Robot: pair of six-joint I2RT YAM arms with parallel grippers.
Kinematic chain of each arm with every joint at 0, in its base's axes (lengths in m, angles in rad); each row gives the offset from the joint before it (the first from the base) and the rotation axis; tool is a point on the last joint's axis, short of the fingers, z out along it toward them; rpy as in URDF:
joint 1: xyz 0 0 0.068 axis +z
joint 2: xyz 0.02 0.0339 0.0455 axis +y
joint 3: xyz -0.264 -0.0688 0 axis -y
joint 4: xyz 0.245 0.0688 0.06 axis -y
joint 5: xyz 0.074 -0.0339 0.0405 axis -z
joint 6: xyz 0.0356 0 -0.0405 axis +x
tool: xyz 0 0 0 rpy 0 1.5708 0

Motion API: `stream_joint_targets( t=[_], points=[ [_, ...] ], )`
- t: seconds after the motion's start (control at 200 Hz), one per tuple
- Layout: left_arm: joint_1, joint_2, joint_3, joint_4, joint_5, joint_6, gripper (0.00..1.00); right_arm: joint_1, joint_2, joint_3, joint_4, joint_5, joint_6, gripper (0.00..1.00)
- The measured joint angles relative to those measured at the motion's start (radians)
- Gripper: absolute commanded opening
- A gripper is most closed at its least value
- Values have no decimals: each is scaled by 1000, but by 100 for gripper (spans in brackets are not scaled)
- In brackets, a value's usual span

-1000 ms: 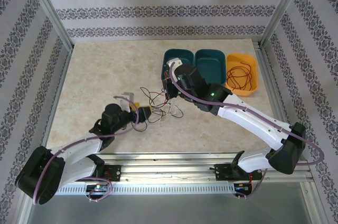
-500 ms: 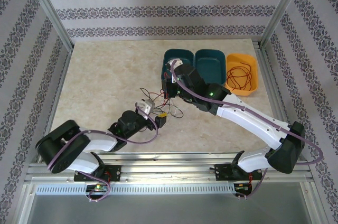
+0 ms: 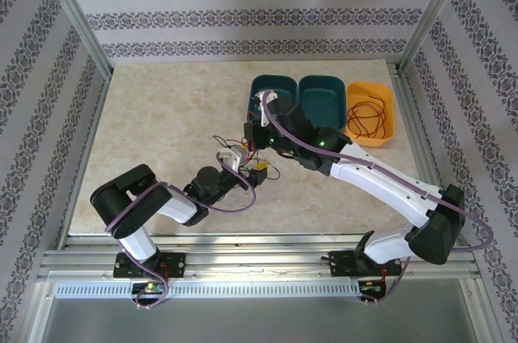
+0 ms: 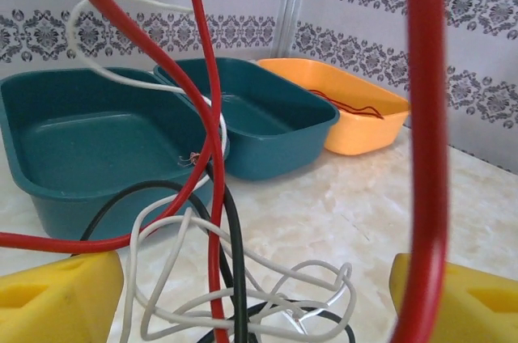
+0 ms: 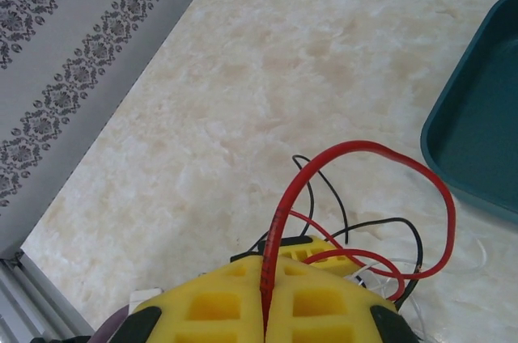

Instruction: Untangle the cables

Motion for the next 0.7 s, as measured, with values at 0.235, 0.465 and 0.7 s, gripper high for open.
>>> stream_joint_targets(
  t=[0.235, 0.465, 0.7],
  points=[
    [0, 70, 3, 12, -60, -33, 38, 0, 4, 0, 5, -13, 0, 0],
    [0, 81, 1, 17, -67, -52, 24, -1, -10, 3, -25, 3, -11, 0],
    [0, 92, -29, 23, -74, -72, 21, -34, -98, 3, -74, 34, -32, 0]
  ],
)
